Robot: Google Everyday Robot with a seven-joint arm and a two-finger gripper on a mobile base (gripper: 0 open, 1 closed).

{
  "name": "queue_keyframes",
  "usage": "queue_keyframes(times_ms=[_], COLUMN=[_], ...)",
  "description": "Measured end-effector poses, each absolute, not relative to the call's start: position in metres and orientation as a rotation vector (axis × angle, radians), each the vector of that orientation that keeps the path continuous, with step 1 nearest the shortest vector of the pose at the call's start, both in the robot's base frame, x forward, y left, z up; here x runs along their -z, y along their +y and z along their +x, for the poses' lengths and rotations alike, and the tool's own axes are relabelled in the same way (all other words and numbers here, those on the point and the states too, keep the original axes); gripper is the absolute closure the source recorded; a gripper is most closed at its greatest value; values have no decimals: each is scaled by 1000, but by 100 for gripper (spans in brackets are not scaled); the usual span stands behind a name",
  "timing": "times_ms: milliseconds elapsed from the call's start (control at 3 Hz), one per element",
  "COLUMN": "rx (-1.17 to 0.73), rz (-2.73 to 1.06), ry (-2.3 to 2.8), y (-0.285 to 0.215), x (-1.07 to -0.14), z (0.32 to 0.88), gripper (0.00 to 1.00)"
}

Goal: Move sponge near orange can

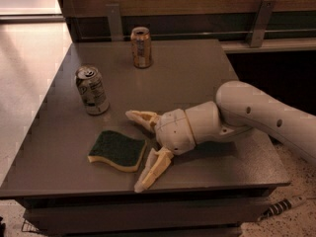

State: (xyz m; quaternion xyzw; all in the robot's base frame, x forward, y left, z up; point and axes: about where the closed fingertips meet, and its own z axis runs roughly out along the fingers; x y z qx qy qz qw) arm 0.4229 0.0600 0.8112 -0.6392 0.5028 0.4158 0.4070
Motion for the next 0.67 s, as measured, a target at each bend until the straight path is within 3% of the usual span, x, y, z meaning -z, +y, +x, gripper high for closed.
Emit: queue_keyframes(times_ms=[667], rx=[-1057], rz=[-1616], ry=[1247], y=[70], x=[-808], z=[415], gripper=[48])
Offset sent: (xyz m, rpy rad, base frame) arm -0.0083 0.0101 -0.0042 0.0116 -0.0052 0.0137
